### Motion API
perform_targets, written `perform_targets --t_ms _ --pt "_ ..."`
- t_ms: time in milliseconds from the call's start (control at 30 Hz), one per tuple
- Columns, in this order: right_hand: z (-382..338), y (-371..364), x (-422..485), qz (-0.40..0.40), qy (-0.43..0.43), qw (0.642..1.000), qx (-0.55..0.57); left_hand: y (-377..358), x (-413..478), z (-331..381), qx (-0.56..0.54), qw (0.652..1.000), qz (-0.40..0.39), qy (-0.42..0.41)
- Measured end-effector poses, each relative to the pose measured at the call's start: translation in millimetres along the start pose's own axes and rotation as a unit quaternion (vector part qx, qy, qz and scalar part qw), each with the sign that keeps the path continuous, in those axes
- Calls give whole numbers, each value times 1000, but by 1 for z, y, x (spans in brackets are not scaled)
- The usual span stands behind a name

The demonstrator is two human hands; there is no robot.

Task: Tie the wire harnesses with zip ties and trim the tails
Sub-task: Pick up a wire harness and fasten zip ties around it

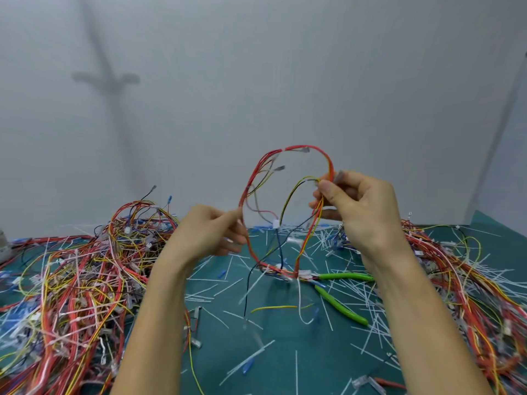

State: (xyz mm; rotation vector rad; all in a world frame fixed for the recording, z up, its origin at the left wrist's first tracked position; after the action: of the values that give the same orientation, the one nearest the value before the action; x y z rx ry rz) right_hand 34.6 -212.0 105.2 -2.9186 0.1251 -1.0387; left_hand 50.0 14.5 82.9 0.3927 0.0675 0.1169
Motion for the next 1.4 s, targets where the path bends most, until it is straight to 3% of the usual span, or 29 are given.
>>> perform_targets --t_ms 100,200,367,500,733,900,967,1033,1100,1167,1333,1400 --pt "-5 3 2 35 43 998 10 -5 17 -24 136 990 -18 35" --pt "-10 6 2 66 77 995 18 -26 36 -53 245 969 2 18" --pt "-16 6 1 83 101 991 33 -72 30 -102 34 992 113 -40" --pt "-12 1 0 68 91 993 38 -36 27 -127 52 972 197 -118" --pt "-6 -6 -2 39 81 995 44 42 19 -161 33 960 256 -111" --pt "-2 -10 -3 23 77 996 37 0 14 -120 -113 966 196 -123" --pt "-1 -11 -3 17 74 997 33 -21 12 -84 -188 973 102 -89" --pt "-1 -12 -3 8 74 997 30 -37 16 -51 -218 976 -20 11" --pt "-2 -11 -3 -1 75 997 32 -45 22 -27 -194 964 -148 103" --pt "-3 -9 -3 -15 78 997 25 -51 29 -13 -144 953 -228 139" --pt "-4 -4 -3 -26 85 996 19 -54 42 -14 24 974 -151 165" --pt "-4 -3 -2 -29 85 996 21 -53 39 -23 102 958 -189 189"
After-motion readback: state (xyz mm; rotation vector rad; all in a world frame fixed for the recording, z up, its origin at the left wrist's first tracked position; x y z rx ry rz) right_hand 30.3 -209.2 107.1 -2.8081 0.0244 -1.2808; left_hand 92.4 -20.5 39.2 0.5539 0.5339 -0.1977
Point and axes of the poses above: each hand's wrist, its own x-axis towards the middle knuckle, its own y-axis out of the back of the hand, z = x × y, the point moved 1 cm from there along x, towards the middle knuckle, and after that the axes turned 7 degrees about y, right-handed, at the moved point
